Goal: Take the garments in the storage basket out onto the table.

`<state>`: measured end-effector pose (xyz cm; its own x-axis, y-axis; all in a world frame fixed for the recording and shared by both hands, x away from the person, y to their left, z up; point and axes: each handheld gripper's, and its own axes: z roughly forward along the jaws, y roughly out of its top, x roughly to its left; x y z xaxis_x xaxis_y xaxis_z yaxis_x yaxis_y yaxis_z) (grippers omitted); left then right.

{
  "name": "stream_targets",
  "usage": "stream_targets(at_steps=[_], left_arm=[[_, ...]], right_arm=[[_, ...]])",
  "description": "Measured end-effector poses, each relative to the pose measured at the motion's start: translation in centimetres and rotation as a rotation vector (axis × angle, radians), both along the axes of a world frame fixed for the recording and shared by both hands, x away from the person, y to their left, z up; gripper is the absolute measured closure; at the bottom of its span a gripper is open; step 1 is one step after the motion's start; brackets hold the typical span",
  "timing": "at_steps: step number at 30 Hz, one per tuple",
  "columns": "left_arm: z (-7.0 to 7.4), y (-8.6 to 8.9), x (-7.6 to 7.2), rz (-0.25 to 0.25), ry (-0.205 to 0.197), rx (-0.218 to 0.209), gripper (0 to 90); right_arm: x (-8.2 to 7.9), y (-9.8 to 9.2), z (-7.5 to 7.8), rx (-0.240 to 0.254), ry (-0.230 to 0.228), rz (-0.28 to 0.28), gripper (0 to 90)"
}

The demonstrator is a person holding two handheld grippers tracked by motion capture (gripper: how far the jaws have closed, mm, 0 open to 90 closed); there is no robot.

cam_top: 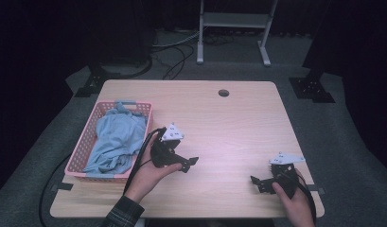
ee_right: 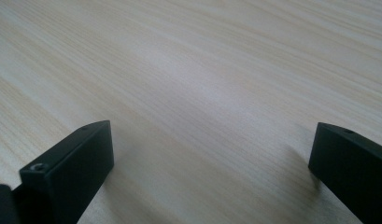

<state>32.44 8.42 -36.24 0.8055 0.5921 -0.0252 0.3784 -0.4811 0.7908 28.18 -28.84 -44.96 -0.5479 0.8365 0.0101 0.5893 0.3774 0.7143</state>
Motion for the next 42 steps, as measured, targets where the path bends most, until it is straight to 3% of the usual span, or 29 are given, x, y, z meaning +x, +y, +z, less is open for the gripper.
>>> stream_targets(at_steps=[7, 24, 34, 42], left_arm=[[1.4, 0.2, 0.2, -0.006, -0.004, -0.01, 0.0], [5.3, 1.2, 2.1, 0.032, -0.025, -0.052, 0.0], [5.7, 2.7, 2.9, 0.069, -0.026, -0.083, 0.0], [5.9, 4.5, 2.7, 0.101, -0.035, -0.082, 0.0]], right_arm=[[0.0, 0.0, 0.0, 0.0, 0.0, 0.0, 0.0], [0.0, 0.0, 0.0, 0.0, 0.001, 0.0, 0.0], [0.0, 0.0, 0.0, 0.0, 0.001, 0.0, 0.0], [0.0, 0.0, 0.0, -0.001, 0.001, 0.0, 0.0]])
